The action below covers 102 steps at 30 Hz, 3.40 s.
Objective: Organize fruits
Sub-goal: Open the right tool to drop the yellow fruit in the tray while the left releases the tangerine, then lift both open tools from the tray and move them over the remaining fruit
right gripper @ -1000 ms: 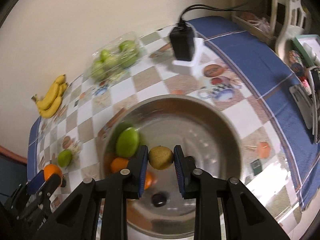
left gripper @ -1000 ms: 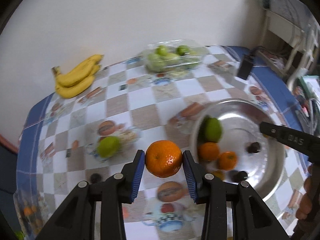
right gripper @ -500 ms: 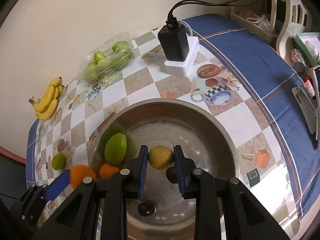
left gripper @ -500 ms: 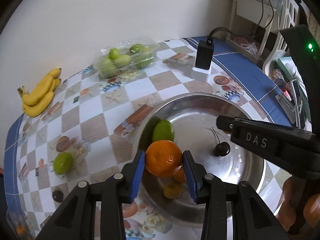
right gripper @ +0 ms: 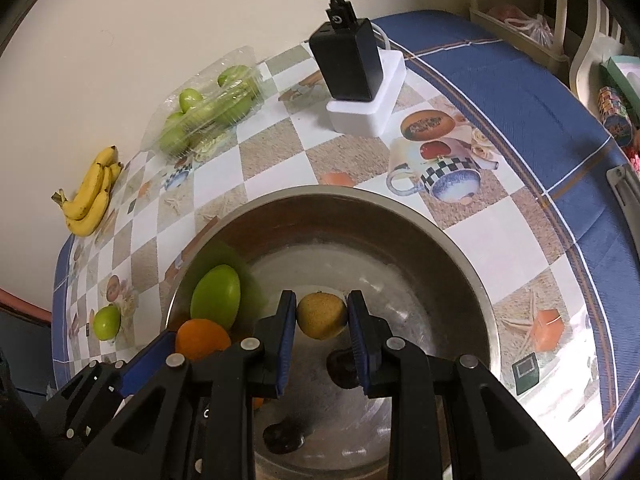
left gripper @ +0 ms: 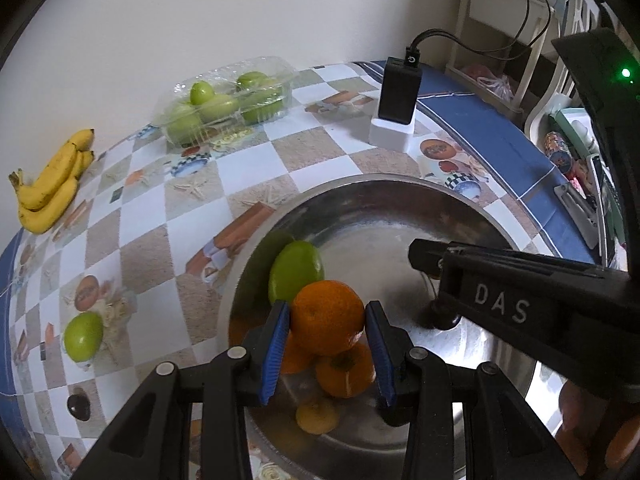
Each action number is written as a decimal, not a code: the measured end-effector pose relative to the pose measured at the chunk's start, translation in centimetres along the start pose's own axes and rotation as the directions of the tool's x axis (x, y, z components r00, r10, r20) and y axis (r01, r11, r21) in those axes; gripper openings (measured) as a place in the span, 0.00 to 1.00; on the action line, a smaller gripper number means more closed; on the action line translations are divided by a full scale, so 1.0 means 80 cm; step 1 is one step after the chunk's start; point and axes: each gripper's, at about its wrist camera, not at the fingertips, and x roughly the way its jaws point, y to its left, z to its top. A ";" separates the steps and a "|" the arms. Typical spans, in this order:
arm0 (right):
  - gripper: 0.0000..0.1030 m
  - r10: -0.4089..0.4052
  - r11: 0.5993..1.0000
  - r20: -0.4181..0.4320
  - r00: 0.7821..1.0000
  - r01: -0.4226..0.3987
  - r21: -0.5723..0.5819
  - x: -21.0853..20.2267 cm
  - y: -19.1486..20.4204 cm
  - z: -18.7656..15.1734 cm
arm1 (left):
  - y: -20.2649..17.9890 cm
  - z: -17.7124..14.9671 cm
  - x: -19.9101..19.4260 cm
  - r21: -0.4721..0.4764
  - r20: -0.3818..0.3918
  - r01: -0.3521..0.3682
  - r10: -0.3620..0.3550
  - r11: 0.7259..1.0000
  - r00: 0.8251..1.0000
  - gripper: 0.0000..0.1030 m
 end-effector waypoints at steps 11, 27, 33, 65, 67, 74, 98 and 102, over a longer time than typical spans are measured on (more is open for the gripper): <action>0.27 0.004 1.000 -0.023 1.000 -0.004 0.014 0.011 -0.009 -0.001 | -0.012 0.001 0.008 0.010 -0.002 -0.007 0.007 1.000 1.000 0.41; 0.41 -0.005 1.000 -0.013 1.000 0.005 0.002 0.013 -0.004 -0.003 | -0.002 0.003 0.005 -0.018 -0.006 -0.022 0.022 1.000 1.000 0.53; 0.62 -0.015 1.000 0.014 1.000 0.015 -0.008 0.002 -0.001 -0.001 | 0.006 0.005 -0.007 -0.029 0.009 -0.030 0.030 0.999 1.000 0.57; 0.92 -0.056 0.994 0.011 0.998 0.056 -0.095 -0.002 0.024 -0.010 | 0.146 -0.030 -0.032 -0.400 -0.080 -0.243 0.231 0.884 0.970 1.00; 0.99 -0.063 0.993 0.012 0.998 0.064 -0.101 -0.002 0.025 -0.011 | 0.150 -0.031 -0.032 -0.410 -0.077 -0.256 0.247 0.875 0.966 1.00; 0.99 -0.079 0.992 -0.008 0.997 0.078 -0.096 0.004 0.024 -0.013 | 0.151 -0.034 -0.027 -0.408 -0.092 -0.268 0.253 0.873 0.963 1.00; 0.99 -0.034 0.986 -0.003 0.999 0.033 -0.164 -0.015 0.062 -0.022 | 0.169 -0.034 -0.056 -0.362 -0.075 -0.299 0.292 0.883 0.954 1.00; 0.99 -0.028 0.985 -0.006 1.000 0.026 -0.171 -0.014 0.071 -0.025 | 0.185 -0.040 -0.065 -0.361 -0.084 -0.312 0.303 0.879 0.949 1.00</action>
